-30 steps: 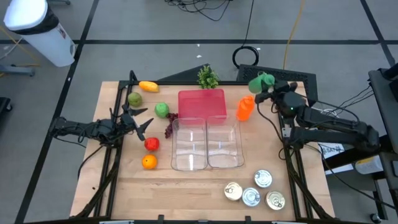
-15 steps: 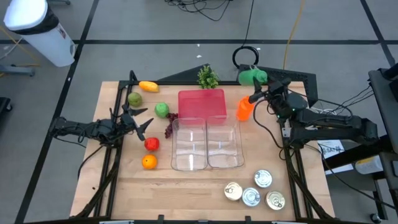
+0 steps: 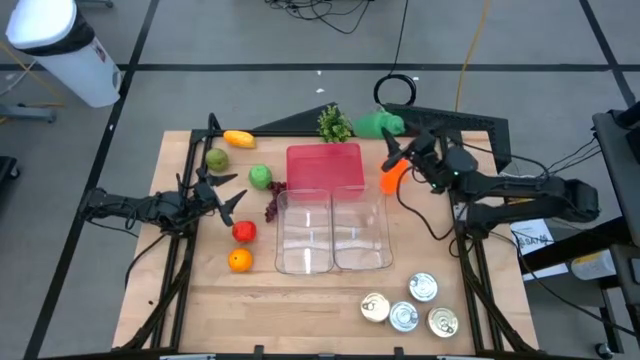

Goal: Pick & Place Food Item
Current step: Put the green water bottle into the pink bin

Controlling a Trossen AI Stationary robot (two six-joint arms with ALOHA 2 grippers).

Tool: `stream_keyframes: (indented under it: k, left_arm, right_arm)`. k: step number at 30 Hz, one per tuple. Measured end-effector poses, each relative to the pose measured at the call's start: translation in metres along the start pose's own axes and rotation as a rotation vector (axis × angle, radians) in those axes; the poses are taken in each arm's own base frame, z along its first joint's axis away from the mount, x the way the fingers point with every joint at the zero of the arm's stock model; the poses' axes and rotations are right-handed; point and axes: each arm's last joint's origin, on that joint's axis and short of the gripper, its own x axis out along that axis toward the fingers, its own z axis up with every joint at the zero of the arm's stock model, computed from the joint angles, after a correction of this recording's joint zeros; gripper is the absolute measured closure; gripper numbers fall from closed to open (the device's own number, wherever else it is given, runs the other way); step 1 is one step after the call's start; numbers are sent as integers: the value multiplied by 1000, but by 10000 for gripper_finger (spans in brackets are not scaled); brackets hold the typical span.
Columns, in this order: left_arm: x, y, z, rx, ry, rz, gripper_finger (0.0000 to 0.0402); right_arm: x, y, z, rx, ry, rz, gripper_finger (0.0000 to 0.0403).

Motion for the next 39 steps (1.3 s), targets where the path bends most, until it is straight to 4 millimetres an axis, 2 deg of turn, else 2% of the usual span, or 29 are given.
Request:
stream_keyframes:
  k: [8, 15, 25, 31, 39]
  left_arm:
    - [0, 0, 0, 0, 0, 0, 128]
    - [0, 0, 0, 0, 1, 0, 128]
    - [0, 0, 0, 0, 0, 0, 128]
    - [0, 0, 0, 0, 0, 0, 128]
    - [0, 0, 0, 0, 0, 0, 128]
  right_arm:
    - [33, 28, -9, 1, 139, 158, 188]
    - [62, 51, -25, -37, 282, 188, 188]
    - [93, 82, -43, 41, 389, 385, 188]
    - [98, 87, -48, 45, 420, 406, 188]
    - [99, 77, -60, 71, 566, 360, 188]
